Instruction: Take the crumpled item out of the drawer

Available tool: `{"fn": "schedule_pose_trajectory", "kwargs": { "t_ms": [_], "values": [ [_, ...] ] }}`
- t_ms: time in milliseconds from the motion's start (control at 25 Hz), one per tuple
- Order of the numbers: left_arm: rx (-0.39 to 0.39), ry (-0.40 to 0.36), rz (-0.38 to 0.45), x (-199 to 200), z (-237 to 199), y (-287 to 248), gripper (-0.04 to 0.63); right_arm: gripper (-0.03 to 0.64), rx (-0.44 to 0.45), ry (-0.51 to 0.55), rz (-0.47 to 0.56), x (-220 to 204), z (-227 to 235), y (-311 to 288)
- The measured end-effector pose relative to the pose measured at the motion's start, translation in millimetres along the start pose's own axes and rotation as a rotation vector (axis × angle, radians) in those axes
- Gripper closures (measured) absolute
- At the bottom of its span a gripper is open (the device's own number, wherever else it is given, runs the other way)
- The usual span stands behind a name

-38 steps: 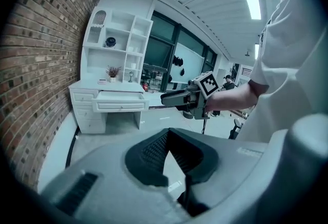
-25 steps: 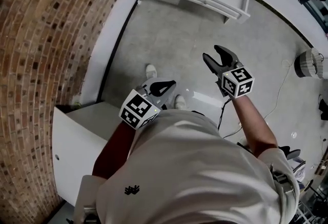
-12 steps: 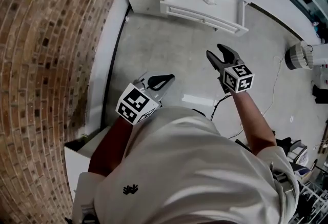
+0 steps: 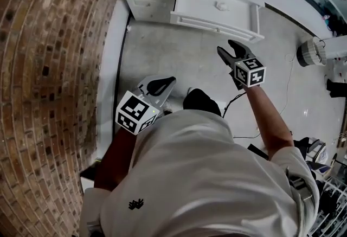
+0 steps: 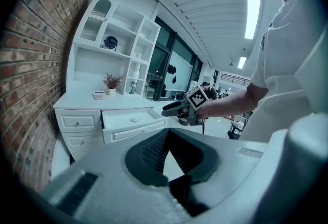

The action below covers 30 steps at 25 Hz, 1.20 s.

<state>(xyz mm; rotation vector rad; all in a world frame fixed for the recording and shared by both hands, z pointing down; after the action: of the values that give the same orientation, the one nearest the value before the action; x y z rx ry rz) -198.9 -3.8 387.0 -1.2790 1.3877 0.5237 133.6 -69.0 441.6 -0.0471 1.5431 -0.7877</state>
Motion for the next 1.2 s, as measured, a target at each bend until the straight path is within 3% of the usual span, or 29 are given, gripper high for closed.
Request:
{"fn": "schedule_pose_trajectory", "kwargs": {
  "t_ms": [240, 520, 840, 1200],
  "values": [
    [0.014, 0.069, 0.024, 19.4, -43.9, -21.2, 0.589, 0.371, -0.032, 0.008, -0.033, 5.5, 57.9, -45.0],
    [0.106, 0.101, 0.051, 70.1, -103.6, -69.7, 0.589, 0.368, -0.008, 0.034, -0.099, 19.5, 159.8, -116.0],
    [0.172, 0.081, -0.010, 111.6, -153.4, -138.7, 0.589, 0.361, 0.029, 0.130, -0.222, 12.2, 264.2, -189.8],
    [0.246, 0.124, -0.045, 133.7, -188.0, -183.6, 0.589, 0.334, 0.093, 0.188, -0.367, -20.8, 333.5, -256.9]
  ]
}}
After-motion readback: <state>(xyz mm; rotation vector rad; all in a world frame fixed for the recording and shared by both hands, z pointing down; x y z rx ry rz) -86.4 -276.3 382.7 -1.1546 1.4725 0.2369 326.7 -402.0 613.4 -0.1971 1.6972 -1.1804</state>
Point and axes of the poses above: the fingertips, and each gripper's own axes: y backward along the fingers, z to its right, x out of its top, the point moved 10 cm from there along y, backward along the fingers, and after that the axes turned 3 degrees about z, right-handed, at the moved point
